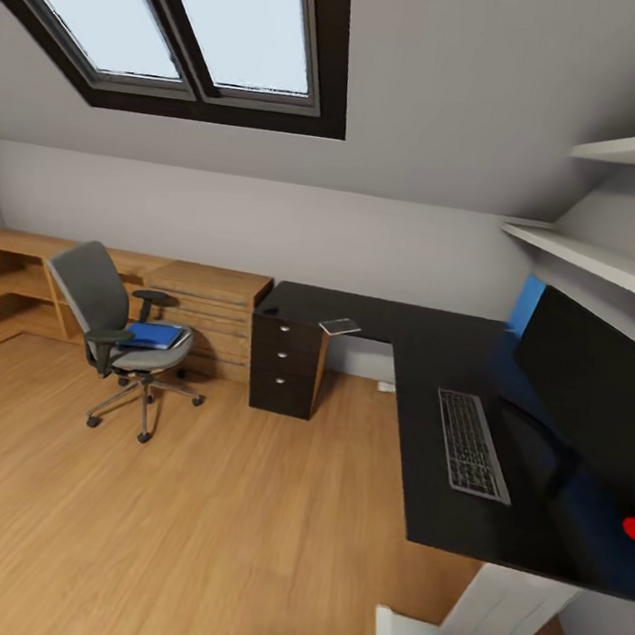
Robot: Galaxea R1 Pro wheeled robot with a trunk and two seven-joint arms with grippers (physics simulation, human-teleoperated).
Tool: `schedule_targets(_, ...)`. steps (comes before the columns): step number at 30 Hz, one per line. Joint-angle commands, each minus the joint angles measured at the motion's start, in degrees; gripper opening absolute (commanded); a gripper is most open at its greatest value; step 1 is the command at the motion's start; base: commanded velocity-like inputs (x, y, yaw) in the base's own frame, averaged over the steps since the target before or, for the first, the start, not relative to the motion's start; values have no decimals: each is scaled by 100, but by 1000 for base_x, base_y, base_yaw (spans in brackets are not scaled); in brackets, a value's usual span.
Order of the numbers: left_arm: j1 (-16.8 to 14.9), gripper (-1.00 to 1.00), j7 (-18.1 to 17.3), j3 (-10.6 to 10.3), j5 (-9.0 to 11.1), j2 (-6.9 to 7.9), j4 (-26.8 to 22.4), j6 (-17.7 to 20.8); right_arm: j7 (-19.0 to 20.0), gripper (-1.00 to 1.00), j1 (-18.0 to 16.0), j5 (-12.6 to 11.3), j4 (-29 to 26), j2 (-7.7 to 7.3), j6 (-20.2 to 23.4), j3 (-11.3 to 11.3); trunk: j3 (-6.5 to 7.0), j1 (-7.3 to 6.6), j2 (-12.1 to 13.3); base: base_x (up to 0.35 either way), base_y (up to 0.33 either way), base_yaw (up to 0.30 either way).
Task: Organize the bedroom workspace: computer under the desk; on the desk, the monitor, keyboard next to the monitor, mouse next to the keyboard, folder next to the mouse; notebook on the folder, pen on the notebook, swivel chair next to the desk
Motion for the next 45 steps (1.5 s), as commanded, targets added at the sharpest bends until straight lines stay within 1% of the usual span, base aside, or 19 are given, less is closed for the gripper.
schedule_targets(1,-5,100,29,-35,31,3,3,-19,-19,100,-4,-58,5,0,-21,52,-8,4,-6,311,153,284)
schedule_targets(11,-5,100,30,-56,11,-4,205,-29,-25,100,-4,-20,9,0,-23,53,-8,4,-6,319,106,285)
schedule_targets(15,-5,100,27,-55,6,0,221,-43,-25,100,-4,25,11,6,-23,53,-8,4,-6,328,17,286)
schedule_targets(24,-5,100,24,-38,4,21,225,-48,-27,100,-4,38,6,2,-22,50,-9,4,-6,330,2,258)
schedule_targets(30,-5,100,22,-38,4,24,223,-54,-26,100,-4,35,3,-1,-19,45,-11,4,-6,330,0,73)
schedule_targets(35,-5,100,22,-35,4,33,205,-123,-25,100,-4,38,3,-10,-15,35,-11,4,-6,330,0,10)
schedule_targets(45,-5,100,22,-42,4,26,204,-140,-25,100,-4,48,10,-42,-14,30,-11,4,-6,330,0,1)
